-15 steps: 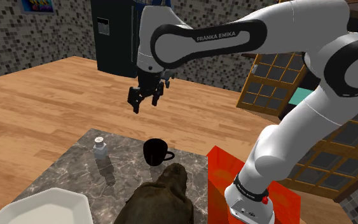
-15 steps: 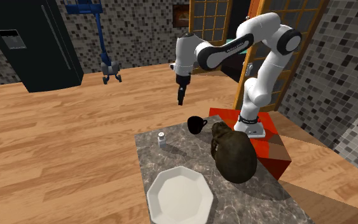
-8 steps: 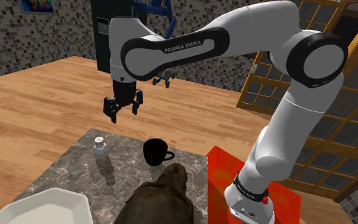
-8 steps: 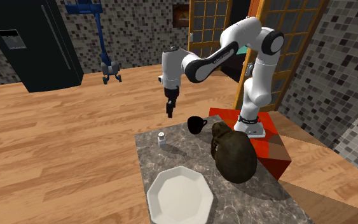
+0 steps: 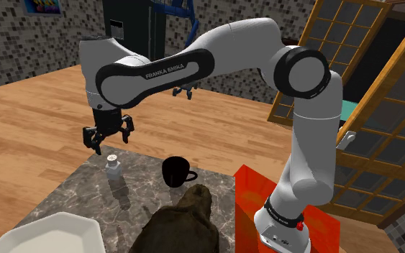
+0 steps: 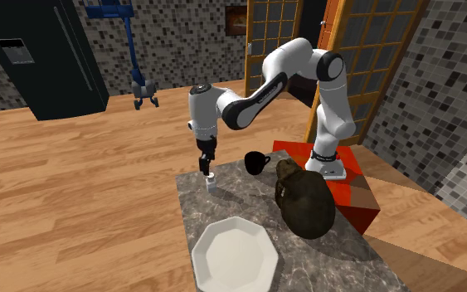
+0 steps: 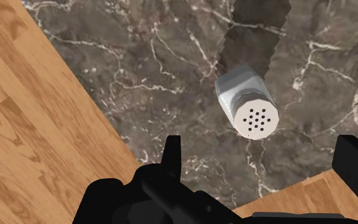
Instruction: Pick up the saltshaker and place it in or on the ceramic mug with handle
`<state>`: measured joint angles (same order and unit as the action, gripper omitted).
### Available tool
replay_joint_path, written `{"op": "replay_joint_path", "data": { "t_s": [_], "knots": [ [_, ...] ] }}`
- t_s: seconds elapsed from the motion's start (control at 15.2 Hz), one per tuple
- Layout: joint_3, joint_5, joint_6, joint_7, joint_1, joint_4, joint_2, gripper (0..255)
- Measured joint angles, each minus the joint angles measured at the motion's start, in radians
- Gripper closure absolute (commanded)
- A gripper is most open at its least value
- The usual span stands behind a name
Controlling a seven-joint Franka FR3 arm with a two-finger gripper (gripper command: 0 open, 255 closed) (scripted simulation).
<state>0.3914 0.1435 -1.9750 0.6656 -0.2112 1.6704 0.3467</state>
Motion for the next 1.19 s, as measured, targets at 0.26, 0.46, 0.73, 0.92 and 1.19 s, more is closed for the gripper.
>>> {"op": "replay_joint_path", "data": {
  "t_s": [0.26, 0.46, 0.73, 0.92, 1.19],
  "knots": [
    [-0.004, 0.018, -0.027, 0.018, -0.015, -0.012, 0.047, 0],
    [-0.008, 0.025, -0.061, 0.023, -0.016, 0.009, 0.061, 0],
    [-0.009, 0.029, -0.079, 0.025, -0.017, 0.019, 0.068, 0],
    [-0.009, 0.029, -0.081, 0.026, -0.017, 0.020, 0.069, 0],
    [-0.009, 0.029, -0.081, 0.026, -0.017, 0.020, 0.069, 255]
  ]
}}
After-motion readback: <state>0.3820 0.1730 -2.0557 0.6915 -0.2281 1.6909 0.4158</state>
